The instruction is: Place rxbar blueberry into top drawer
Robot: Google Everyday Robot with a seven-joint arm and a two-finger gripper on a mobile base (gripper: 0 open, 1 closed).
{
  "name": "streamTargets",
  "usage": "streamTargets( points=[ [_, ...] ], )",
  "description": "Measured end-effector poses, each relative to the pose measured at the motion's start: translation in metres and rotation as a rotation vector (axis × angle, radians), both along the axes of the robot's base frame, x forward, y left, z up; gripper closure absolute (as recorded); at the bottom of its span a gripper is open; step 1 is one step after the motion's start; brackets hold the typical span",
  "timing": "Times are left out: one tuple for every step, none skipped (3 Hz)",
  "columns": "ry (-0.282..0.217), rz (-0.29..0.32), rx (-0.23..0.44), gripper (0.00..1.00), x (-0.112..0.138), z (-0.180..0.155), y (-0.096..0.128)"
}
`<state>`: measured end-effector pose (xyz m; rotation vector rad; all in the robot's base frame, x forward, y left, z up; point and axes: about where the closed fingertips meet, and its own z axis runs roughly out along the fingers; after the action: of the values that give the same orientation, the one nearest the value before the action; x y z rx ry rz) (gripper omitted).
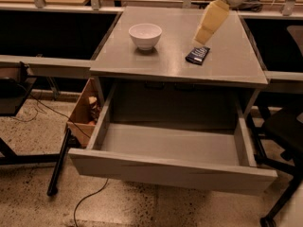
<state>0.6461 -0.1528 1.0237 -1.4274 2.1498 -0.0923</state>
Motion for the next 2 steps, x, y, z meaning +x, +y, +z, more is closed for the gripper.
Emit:
streamTargets(
  points=[
    [-0.005,-0.041,-0.051,0.00,0.036,0.002,0.032],
    [0.023,-0.091,0.021,0.00,0.055,-0.016,0.061]
  ],
)
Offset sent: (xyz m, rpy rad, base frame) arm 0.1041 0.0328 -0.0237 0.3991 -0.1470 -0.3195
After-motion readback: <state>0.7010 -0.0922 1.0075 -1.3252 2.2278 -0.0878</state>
